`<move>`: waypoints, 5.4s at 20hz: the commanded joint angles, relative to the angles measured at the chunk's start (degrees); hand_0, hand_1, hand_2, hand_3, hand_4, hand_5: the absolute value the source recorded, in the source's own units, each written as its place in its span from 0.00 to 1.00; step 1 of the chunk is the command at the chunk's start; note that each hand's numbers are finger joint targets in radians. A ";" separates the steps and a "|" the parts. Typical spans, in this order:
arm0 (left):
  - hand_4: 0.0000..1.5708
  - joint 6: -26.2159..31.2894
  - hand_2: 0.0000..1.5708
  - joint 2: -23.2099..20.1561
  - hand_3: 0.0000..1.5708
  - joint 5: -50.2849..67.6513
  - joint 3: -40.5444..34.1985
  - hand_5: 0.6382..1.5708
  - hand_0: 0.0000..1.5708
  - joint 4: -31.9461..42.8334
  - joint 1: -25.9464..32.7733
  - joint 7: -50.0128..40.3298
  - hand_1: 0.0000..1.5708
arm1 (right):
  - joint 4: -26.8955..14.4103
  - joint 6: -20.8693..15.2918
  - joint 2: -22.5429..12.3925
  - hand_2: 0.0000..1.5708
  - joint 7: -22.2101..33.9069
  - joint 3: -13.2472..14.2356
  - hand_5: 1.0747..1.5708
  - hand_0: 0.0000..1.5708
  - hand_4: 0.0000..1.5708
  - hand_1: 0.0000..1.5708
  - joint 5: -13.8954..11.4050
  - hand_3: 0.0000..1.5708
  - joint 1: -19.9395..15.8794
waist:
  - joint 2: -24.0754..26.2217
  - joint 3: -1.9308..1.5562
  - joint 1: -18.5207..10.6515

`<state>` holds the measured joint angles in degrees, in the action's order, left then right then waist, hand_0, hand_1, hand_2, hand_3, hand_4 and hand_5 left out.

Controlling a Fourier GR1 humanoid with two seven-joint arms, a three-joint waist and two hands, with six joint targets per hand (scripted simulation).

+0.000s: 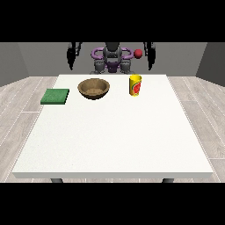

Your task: Pick the cup and pour the ball into the bowl, then pick the bowl and place it on the pad

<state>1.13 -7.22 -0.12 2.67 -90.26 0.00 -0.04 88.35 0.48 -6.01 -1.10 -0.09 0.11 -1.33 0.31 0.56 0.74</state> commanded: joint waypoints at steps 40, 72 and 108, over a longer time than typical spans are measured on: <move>0.00 -8.06 0.00 5.14 0.00 -0.67 -0.78 0.91 0.00 7.86 -5.32 19.37 0.00 | 1.55 15.27 -2.23 0.00 -12.35 11.59 1.00 0.00 0.17 0.00 14.21 0.00 6.23 | -3.24 -0.55 2.71; 0.77 -36.29 1.00 3.41 1.00 -21.13 -1.32 0.99 0.85 47.53 -24.36 28.49 0.85 | -10.87 27.64 -14.32 0.00 -7.55 20.14 1.00 0.00 0.27 0.00 23.66 0.00 1.04 | 1.81 -0.64 7.85; 0.57 -2.11 0.79 7.21 0.96 -73.32 41.55 1.00 0.00 44.22 -53.56 -39.76 0.00 | -26.39 23.71 -14.64 0.00 -8.37 18.10 0.99 0.00 0.44 0.00 17.37 0.00 -13.15 | 3.66 -0.58 7.79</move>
<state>-6.99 -0.06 -73.11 42.40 -41.69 -51.76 -38.69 62.45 25.23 -21.12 -8.44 18.70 18.81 -12.67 5.64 -0.05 8.73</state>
